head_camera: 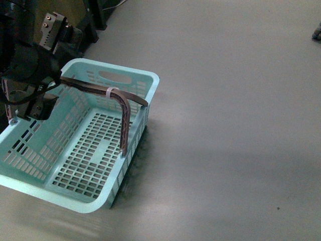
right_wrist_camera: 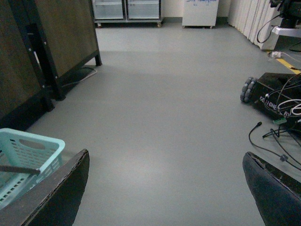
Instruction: Pick lemon and mango into basket
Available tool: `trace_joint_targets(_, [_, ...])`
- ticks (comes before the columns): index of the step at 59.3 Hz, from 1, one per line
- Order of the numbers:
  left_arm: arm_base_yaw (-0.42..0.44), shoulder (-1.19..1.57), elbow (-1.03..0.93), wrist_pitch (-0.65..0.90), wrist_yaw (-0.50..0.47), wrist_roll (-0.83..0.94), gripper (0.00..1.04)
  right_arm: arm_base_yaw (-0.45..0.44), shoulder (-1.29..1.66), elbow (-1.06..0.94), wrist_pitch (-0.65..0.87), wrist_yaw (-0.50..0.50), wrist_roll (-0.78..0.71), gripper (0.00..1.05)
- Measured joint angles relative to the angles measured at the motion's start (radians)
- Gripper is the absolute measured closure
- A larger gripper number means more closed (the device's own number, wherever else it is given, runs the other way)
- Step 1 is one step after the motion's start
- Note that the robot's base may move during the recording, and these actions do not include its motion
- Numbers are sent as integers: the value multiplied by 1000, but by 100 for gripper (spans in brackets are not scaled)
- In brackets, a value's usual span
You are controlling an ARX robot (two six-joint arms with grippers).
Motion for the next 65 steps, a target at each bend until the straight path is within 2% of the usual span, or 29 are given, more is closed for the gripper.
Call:
trace_joint_targets(12, [-14,101,107,-25,-18,12,8,0,0,0,0,0,0,9])
trace_joint_targets(16, [-24,119,120,-34,-17,14,24,0,0,0,0,0,0,9])
trace_joint_targets(35, [-32,128,126,-48,-3,-56,73,0,0,0,0,0,0,9])
trace_joint_targets(37, [-32,128,122,-42,-9,-56,81,0,0,0,0,0,0,9])
trace_joint_targets(44, [-34,126,106,-28,-4,-105,97,0,0,0,0,0,0,9])
trace_joint_targets(65, [-44,-65,-64,21,32,-162,99,0,0,0,0,0,0,9])
